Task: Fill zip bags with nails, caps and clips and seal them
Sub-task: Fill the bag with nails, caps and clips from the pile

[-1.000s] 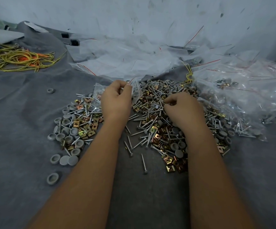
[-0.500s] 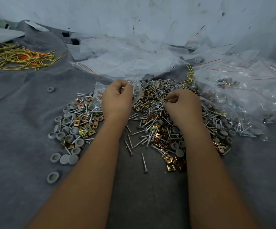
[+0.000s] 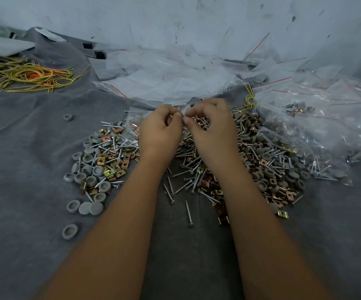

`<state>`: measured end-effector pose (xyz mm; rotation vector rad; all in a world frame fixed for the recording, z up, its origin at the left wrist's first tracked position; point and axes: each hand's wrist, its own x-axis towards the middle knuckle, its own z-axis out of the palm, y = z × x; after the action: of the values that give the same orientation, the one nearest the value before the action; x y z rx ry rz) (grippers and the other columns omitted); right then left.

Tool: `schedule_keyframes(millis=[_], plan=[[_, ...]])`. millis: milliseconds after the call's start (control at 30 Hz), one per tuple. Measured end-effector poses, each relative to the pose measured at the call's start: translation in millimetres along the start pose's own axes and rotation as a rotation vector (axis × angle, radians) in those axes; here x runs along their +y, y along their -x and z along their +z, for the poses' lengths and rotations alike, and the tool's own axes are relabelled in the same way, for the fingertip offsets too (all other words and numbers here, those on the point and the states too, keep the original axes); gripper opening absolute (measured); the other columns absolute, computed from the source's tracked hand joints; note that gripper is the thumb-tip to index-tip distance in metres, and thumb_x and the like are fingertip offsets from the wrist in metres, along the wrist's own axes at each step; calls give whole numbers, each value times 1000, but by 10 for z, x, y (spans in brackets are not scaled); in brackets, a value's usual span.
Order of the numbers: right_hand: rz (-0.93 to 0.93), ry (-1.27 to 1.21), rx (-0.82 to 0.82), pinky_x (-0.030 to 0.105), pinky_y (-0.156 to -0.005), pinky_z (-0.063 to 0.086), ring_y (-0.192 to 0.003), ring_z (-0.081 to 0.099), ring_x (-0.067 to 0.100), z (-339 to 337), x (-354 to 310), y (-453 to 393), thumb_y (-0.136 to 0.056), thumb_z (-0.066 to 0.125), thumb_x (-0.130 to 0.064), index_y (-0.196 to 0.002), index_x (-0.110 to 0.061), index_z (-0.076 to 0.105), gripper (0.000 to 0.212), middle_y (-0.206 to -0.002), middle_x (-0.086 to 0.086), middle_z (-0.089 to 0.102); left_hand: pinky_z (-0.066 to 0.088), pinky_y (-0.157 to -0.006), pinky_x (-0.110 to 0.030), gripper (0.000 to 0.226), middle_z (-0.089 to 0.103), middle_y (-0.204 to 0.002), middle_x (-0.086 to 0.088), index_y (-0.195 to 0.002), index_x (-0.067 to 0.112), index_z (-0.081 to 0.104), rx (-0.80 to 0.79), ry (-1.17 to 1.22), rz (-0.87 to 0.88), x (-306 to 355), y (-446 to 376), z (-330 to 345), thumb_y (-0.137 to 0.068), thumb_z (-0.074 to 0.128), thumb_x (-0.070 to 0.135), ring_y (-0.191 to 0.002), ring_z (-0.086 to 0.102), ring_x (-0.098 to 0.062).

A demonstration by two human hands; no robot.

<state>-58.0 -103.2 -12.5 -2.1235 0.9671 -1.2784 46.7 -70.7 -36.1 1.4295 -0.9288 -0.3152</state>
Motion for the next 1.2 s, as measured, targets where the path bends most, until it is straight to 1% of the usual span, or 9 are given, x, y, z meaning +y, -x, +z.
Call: schedule_keyframes(millis=[133,267,500,600,700,767,867,1067,1200], plan=[[18,162,-128,33,-84,46,-95,57,19,46,87,13,-89,66,-19,-96,-19,71,9,-104,2,57,37,-48,-19,26,46,-49,11,-71,26,61,9,98,15,-9,-13,6,-92,56,11,-44,40,-1],[83,75,-172,36,-83,53,-92,64,13,24,75,16,-91,64,-18,-108,-17,75,20,-100,0,72,37,-46,-18,26,43,-46,13,-72,28,61,46,45,12,-17,-30,21,-93,56,14,-44,39,0],[256,-250,125,13,-69,52,-78,63,-6,-211,86,-55,-92,63,-15,-105,-33,71,23,-90,-16,69,34,-52,-24,14,49,-61,9,-85,22,62,202,-74,1,-39,-68,-19,-96,54,19,-54,44,-6],[353,-66,211,29,-68,57,-72,62,2,-372,155,-54,-92,53,-14,-100,-31,71,25,-87,-12,67,40,-55,-28,18,50,-61,5,-80,25,60,201,-21,-19,-16,-65,-26,-96,53,19,-58,49,-15],[416,169,-19,38,-73,55,-75,63,14,-422,190,-44,-85,50,-17,-87,-34,68,25,-84,-9,68,47,-57,-36,23,51,-62,3,-76,30,58,176,3,-24,18,-49,-25,-96,53,19,-59,50,-18],[416,342,-233,42,-88,51,-96,62,21,-389,178,-31,-84,55,-29,-95,-36,70,20,-96,-9,69,51,-59,-42,24,52,-63,2,-76,30,58,165,14,-32,29,-41,-27,-96,53,18,-59,51,-19],[335,507,-296,47,-95,47,-108,58,29,-319,169,-17,-88,62,-38,-104,-34,72,19,-108,-4,69,53,-61,-44,22,53,-63,1,-77,28,59,149,17,-37,31,-34,-28,-96,53,18,-59,51,-19],[229,504,-115,45,-89,50,-93,63,24,-284,168,-24,-91,63,-26,-92,-25,74,11,-90,-3,71,47,-57,-37,23,51,-61,2,-74,28,59,134,37,-49,37,-32,-21,-95,54,18,-58,49,-18],[182,148,42,21,-68,47,-73,56,-3,-186,90,-40,-87,67,-19,-86,-29,66,10,-76,-19,60,48,-54,-38,22,53,-60,1,-72,28,60,123,15,-41,26,-22,-7,-92,55,21,-56,51,-19]])
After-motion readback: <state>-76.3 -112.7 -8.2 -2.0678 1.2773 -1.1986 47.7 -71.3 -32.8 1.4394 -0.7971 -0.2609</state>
